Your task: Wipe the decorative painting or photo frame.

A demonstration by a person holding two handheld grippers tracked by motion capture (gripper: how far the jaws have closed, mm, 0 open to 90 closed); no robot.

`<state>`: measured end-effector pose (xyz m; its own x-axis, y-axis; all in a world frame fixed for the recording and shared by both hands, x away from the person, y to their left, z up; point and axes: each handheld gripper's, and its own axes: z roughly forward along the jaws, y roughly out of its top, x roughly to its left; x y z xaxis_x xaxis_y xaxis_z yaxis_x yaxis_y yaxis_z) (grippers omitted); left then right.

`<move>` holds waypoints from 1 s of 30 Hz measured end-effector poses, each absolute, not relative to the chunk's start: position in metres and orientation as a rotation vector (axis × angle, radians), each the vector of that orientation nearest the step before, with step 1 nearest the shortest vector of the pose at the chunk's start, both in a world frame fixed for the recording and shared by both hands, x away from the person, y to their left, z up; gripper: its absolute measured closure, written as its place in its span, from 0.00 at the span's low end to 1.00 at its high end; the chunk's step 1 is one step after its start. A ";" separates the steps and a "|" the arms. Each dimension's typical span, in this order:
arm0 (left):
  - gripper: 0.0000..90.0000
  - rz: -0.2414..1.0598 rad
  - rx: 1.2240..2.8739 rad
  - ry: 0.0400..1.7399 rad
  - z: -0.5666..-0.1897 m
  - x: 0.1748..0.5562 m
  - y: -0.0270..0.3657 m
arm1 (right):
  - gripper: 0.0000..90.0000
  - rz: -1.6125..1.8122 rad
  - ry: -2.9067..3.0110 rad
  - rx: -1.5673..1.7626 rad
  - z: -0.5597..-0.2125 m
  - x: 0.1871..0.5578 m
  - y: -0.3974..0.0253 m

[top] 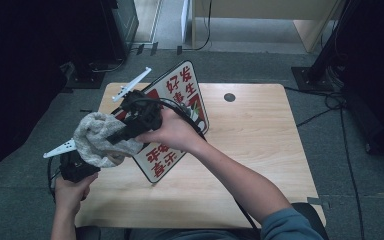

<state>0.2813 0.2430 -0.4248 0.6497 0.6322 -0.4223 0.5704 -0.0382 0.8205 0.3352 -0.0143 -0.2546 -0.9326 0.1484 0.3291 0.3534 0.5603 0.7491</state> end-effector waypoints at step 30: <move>0.72 0.064 1.696 0.984 -0.425 0.281 0.245 | 0.73 -1.294 -2.548 -0.452 -0.275 0.350 -0.006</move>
<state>0.2810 0.2448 -0.4253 0.6512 0.6292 -0.4243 0.5684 -0.0340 0.8220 0.3501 -0.0065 -0.2750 -0.9212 0.1609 0.3543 0.3810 0.5579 0.7372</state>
